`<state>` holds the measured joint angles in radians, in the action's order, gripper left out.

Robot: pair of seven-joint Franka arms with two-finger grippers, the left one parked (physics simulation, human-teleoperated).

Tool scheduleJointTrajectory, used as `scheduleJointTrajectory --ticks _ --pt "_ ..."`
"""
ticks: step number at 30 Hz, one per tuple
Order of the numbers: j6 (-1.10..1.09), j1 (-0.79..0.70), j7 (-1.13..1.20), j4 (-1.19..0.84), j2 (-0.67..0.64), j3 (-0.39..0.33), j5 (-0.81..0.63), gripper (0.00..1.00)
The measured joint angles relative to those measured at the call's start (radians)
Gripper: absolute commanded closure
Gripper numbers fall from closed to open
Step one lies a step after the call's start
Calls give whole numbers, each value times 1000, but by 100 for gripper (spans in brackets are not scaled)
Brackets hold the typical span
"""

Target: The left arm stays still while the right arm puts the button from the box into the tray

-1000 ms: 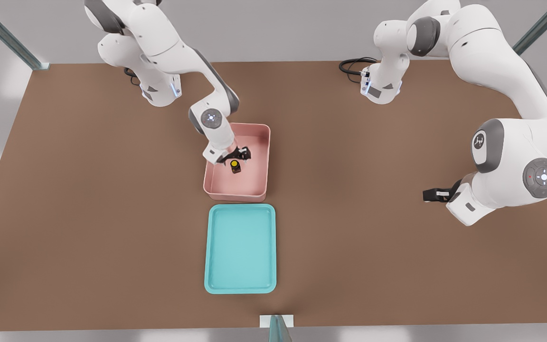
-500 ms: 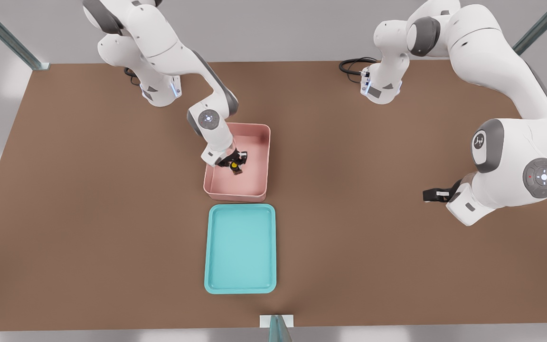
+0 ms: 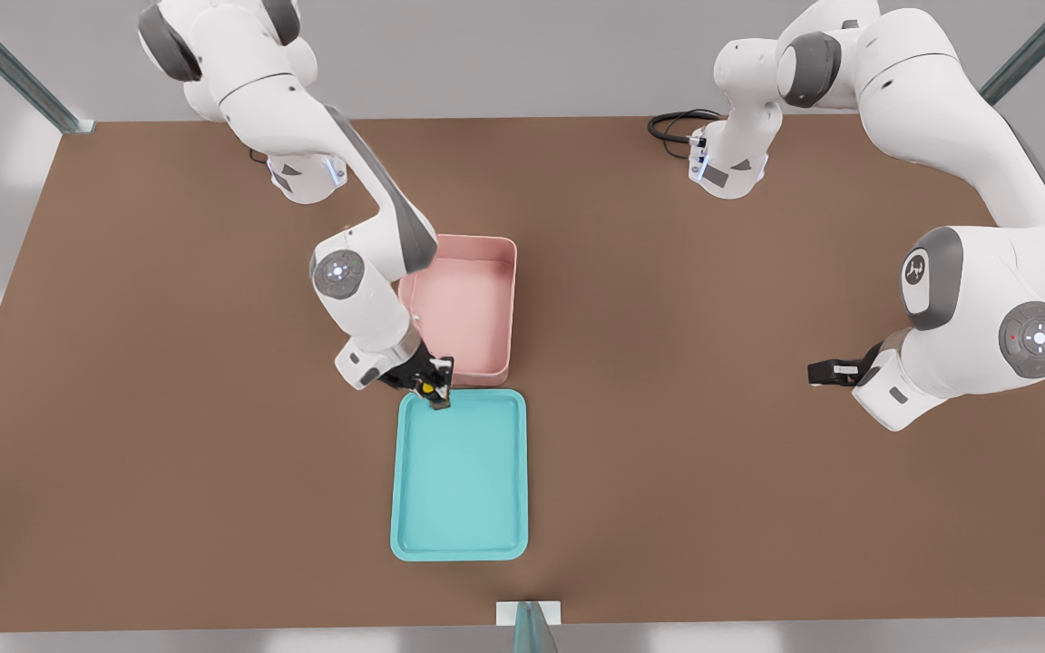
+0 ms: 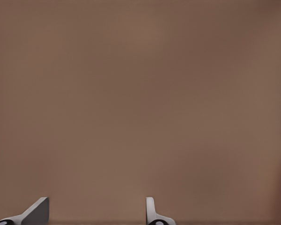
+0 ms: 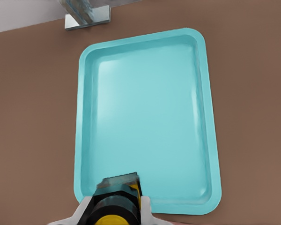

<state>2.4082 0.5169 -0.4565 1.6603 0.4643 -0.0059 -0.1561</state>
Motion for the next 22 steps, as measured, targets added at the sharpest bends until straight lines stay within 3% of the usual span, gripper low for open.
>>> scheduleJointTrajectory --ticks 5,6,7,12,15,17,22 --pt "-62 -63 61 -218 250 -11 5 55" --pt "-64 -71 74 -241 283 -12 5 49" --pt "-66 -76 85 -259 304 -12 6 0" --pt "-139 -94 125 -404 297 -10 6 0" --pt "-392 -288 169 -487 2 -2 65 0" --pt "-581 -407 202 -495 -109 -20 89 0" --pt "-829 -494 263 -488 -105 -25 113 0"
